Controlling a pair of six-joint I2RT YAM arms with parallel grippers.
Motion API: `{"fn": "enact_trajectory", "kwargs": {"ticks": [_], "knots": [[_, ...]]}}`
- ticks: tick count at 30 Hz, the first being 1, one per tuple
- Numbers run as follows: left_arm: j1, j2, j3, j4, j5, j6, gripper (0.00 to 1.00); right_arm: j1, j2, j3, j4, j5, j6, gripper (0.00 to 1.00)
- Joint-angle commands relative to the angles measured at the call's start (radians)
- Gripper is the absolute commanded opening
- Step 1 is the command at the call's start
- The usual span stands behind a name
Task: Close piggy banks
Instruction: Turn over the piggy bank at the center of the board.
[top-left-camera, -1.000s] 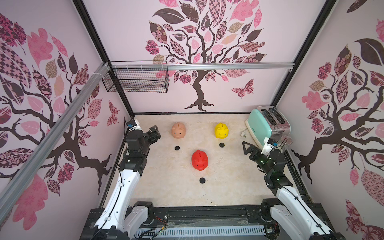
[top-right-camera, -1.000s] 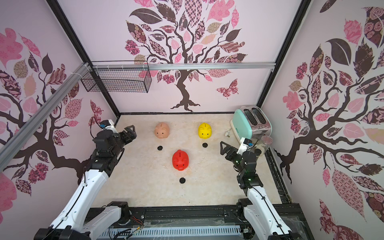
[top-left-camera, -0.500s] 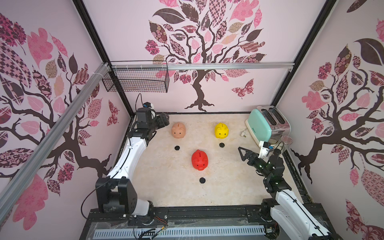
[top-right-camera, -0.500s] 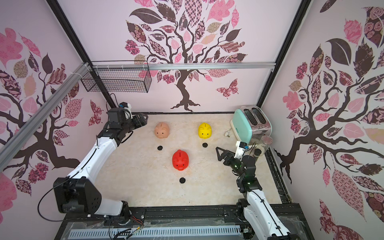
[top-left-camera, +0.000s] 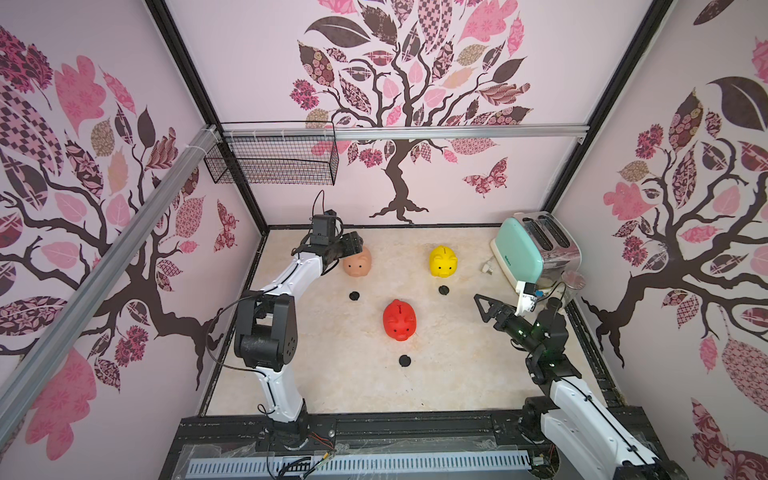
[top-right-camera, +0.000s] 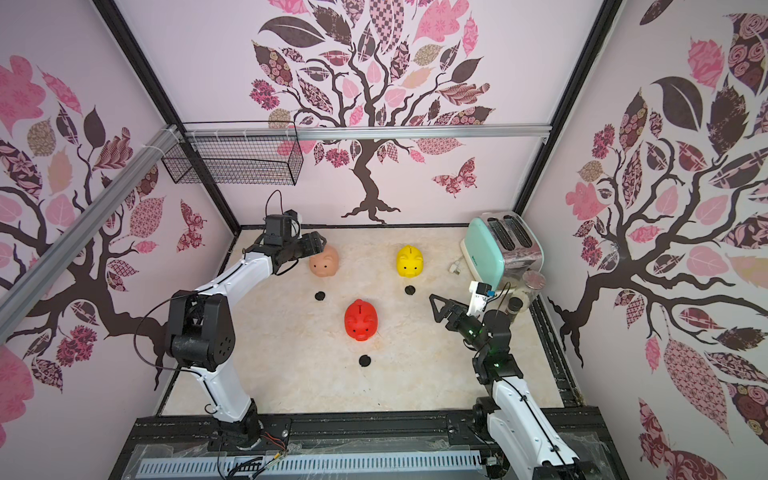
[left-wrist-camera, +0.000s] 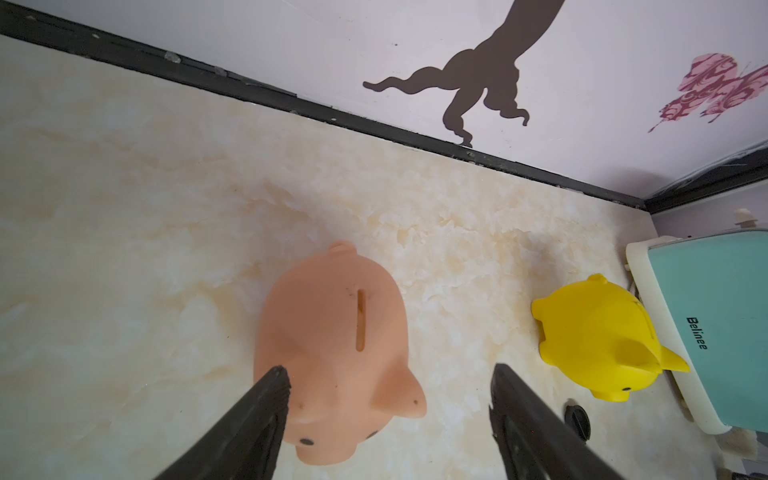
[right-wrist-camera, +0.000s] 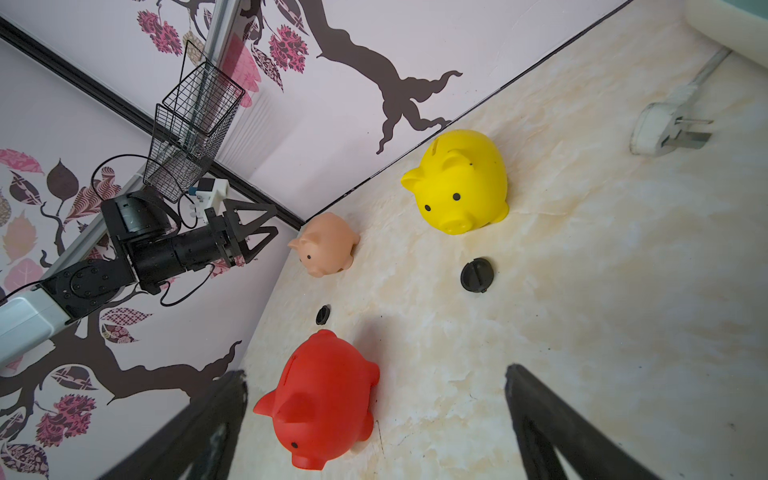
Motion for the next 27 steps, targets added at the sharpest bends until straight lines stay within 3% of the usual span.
{"fn": "enact_trajectory", "kwargs": {"ticks": [1, 4, 14, 27], "knots": [[-0.001, -0.003, -0.011, 0.039, -0.026, 0.024, 0.79, 0.007, 0.0, 0.007, 0.021, -0.012, -0.002, 1.0], [0.004, -0.011, -0.043, 0.06, -0.065, 0.022, 0.79, 0.007, 0.012, 0.006, 0.029, -0.021, 0.003, 1.0], [0.04, -0.023, -0.134, 0.108, -0.015, -0.009, 0.71, 0.007, 0.017, 0.005, 0.031, -0.024, 0.009, 1.0], [0.04, 0.02, -0.118, 0.093, 0.008, -0.006, 0.58, 0.009, 0.025, 0.01, 0.029, -0.032, 0.012, 1.0]]}}
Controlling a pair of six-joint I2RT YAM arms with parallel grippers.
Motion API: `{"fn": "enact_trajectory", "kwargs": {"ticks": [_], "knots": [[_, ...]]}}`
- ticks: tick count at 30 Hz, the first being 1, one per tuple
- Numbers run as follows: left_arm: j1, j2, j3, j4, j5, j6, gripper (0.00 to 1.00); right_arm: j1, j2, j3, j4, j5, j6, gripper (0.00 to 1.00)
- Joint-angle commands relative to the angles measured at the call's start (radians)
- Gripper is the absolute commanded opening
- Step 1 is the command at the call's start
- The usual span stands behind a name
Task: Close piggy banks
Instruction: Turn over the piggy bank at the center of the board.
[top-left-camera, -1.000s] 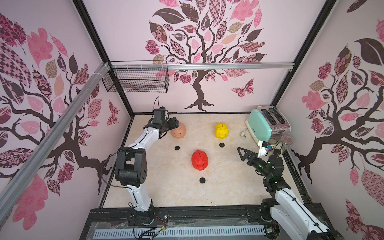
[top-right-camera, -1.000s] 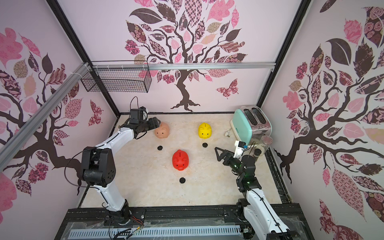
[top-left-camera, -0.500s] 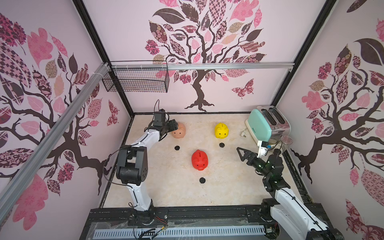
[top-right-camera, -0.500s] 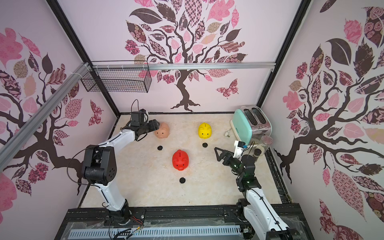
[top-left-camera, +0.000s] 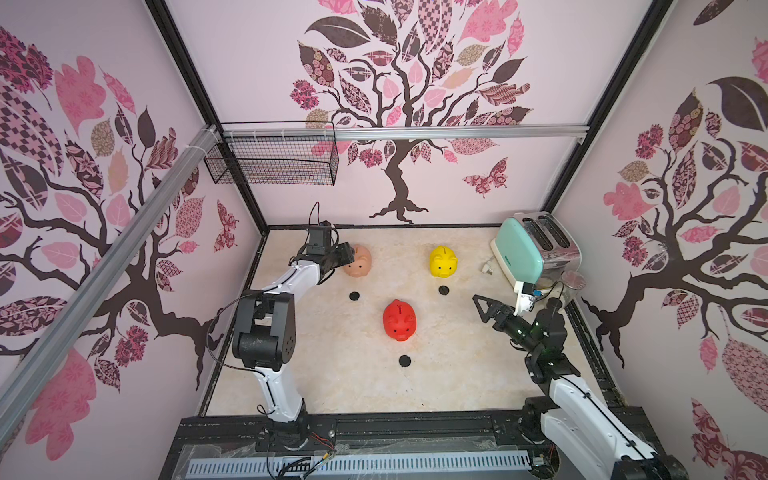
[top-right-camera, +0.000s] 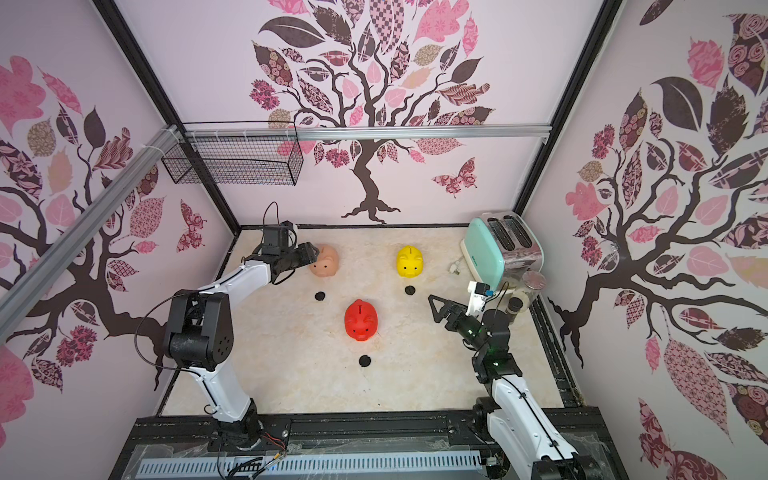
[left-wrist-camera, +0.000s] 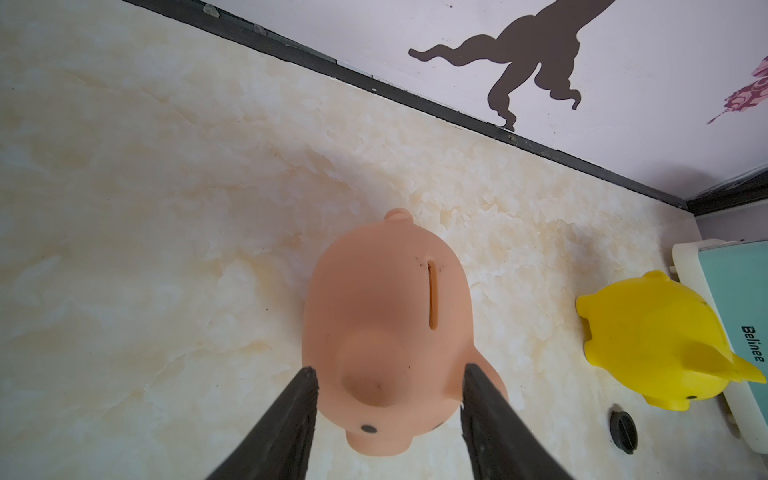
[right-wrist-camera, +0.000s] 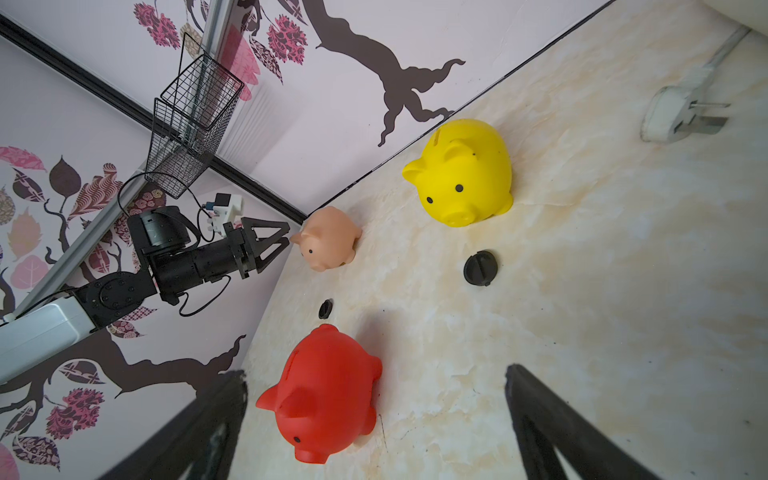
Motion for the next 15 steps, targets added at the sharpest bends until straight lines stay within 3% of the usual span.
{"fn": "enact_trajectory", "kwargs": {"ticks": [1, 15], "knots": [[-0.001, 0.02, 0.009, 0.009, 0.013, 0.001, 0.58, 0.008, -0.006, 0.01, 0.012, -0.013, 0.003, 1.0], [0.001, 0.08, 0.023, 0.009, 0.011, -0.001, 0.51, 0.008, -0.008, 0.013, -0.001, -0.011, -0.002, 1.0]]}}
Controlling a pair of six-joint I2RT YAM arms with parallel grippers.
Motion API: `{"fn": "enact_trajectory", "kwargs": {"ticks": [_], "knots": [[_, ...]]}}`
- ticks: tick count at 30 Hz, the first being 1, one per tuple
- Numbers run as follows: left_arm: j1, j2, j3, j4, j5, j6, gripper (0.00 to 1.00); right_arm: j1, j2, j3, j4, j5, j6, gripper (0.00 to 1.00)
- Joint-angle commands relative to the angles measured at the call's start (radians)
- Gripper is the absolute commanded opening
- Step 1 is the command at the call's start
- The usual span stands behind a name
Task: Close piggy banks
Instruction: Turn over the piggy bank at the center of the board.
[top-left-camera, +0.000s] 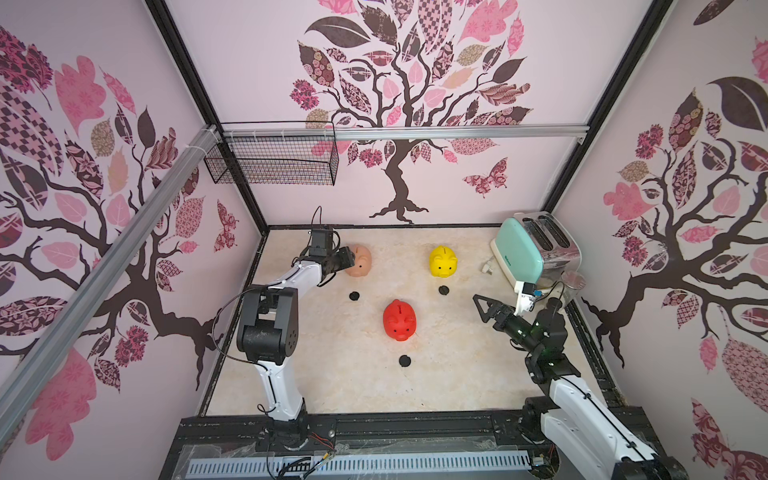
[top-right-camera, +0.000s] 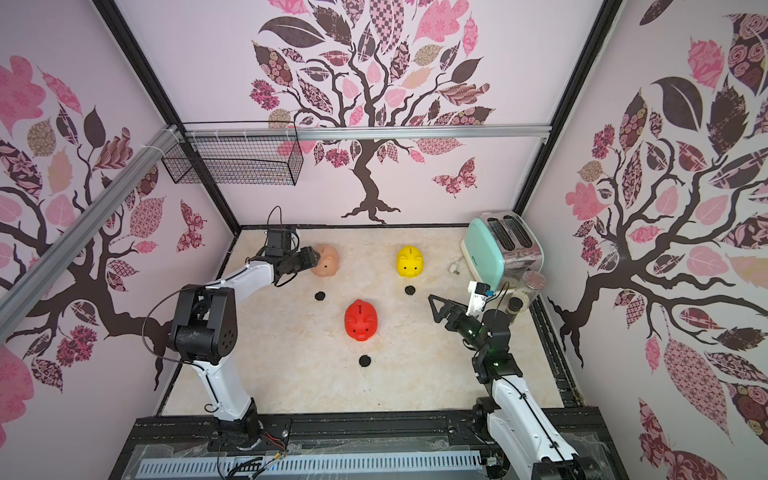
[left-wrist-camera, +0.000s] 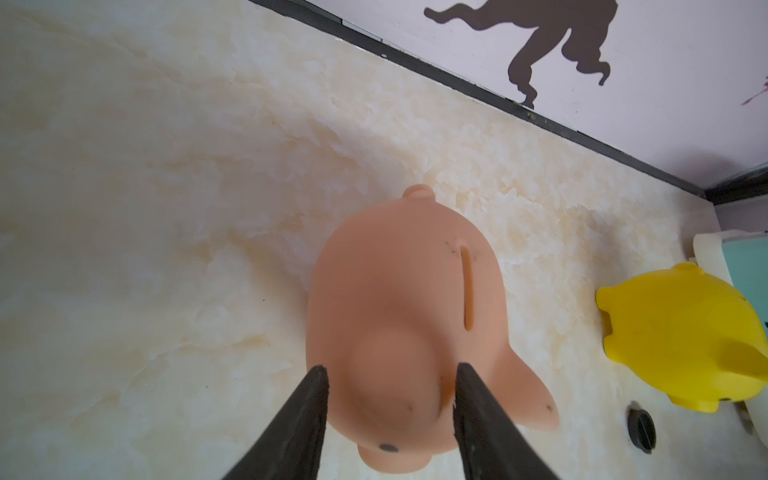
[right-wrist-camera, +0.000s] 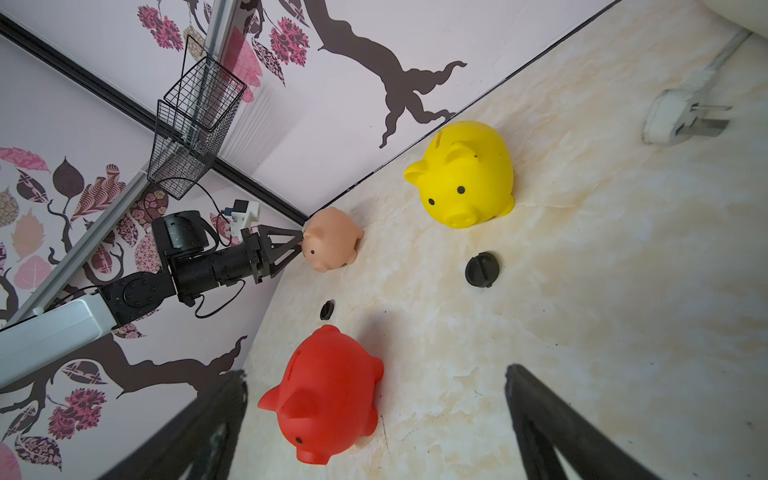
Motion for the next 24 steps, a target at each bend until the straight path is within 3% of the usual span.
{"fn": "enact_trajectory", "kwargs": {"ticks": [1, 24], "knots": [[0.0, 0.026, 0.021, 0.0, 0.0, 0.002, 0.5, 0.007, -0.002, 0.013, -0.001, -0.011, -0.004, 1.0], [0.024, 0.011, -0.004, 0.002, 0.049, -0.035, 0.34, 0.008, 0.002, 0.017, -0.009, -0.019, -0.008, 1.0]]}}
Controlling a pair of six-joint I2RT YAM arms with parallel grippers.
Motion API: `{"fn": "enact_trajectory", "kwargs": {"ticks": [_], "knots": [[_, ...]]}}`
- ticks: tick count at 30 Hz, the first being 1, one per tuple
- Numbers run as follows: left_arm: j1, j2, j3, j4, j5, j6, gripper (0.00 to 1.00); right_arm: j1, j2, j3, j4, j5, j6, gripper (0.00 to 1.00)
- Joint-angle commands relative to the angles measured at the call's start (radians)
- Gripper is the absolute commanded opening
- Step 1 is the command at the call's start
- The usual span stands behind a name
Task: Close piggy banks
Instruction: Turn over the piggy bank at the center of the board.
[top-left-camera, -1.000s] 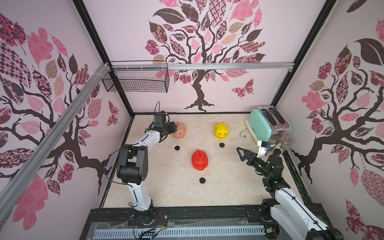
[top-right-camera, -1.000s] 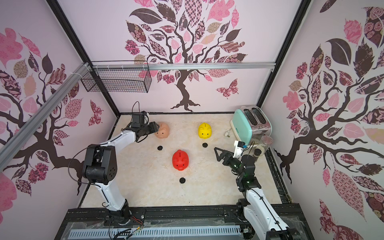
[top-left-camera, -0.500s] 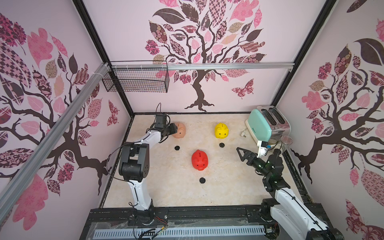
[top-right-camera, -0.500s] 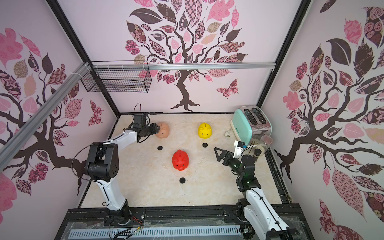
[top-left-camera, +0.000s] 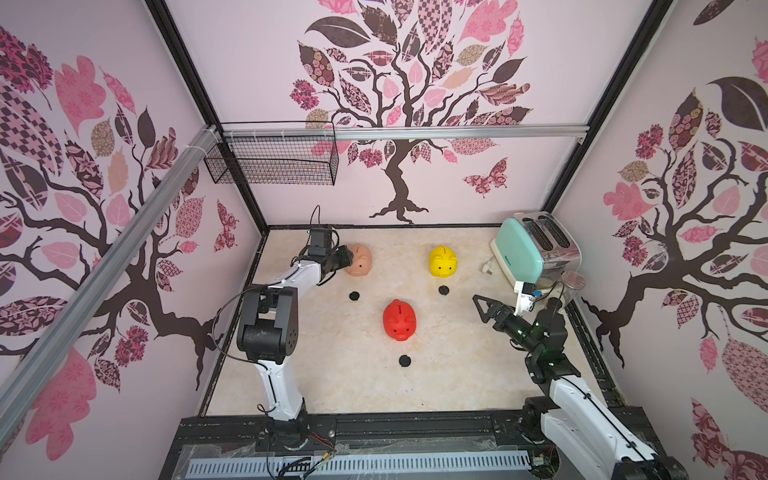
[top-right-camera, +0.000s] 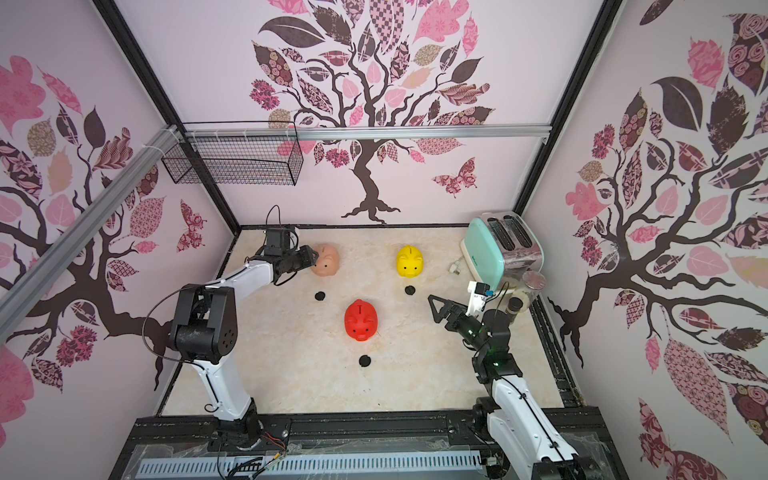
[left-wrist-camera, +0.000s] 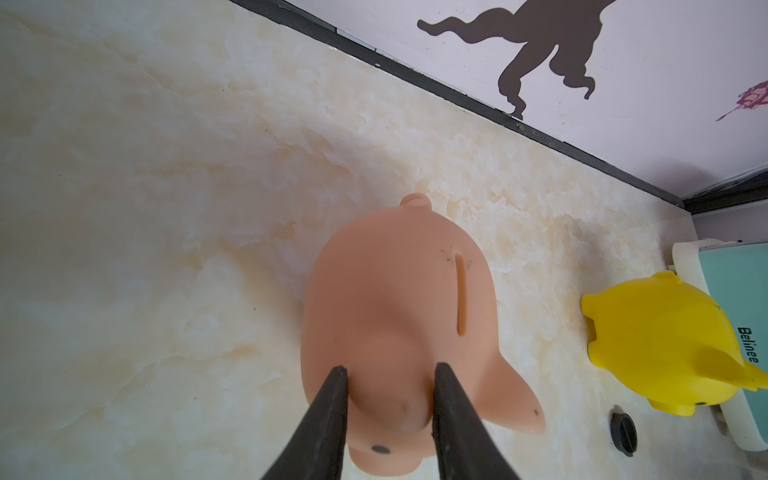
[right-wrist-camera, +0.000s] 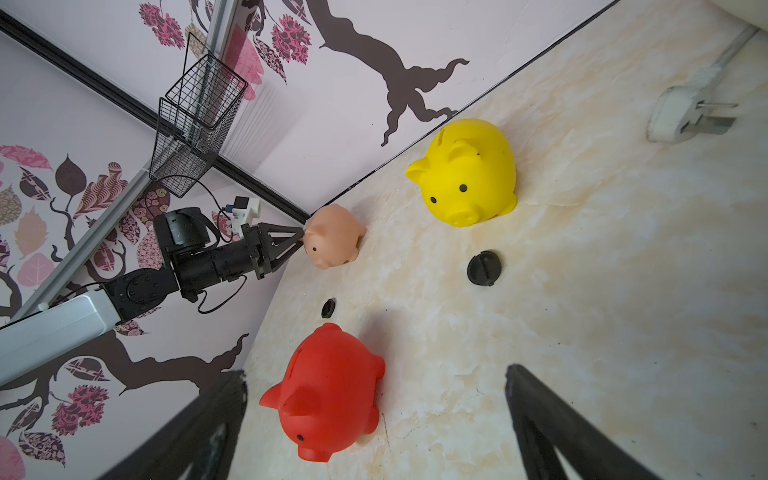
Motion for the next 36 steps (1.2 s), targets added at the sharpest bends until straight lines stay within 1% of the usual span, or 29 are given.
{"fn": "enact_trajectory", "kwargs": {"ticks": [1, 4, 10, 36], "knots": [[0.015, 0.008, -0.009, -0.014, 0.029, -0.014, 0.34, 0.008, 0.0, 0.018, -0.008, -0.012, -0.006, 1.0], [0.033, 0.012, -0.011, -0.009, 0.073, -0.034, 0.33, 0.007, 0.001, 0.017, -0.01, -0.009, -0.006, 1.0], [0.052, 0.023, -0.003, -0.007, 0.123, -0.051, 0.31, 0.007, 0.003, 0.017, -0.01, -0.007, -0.007, 1.0], [0.131, 0.133, 0.085, -0.024, 0.234, -0.112, 0.31, 0.008, 0.022, 0.022, -0.01, -0.012, -0.006, 1.0]]}}
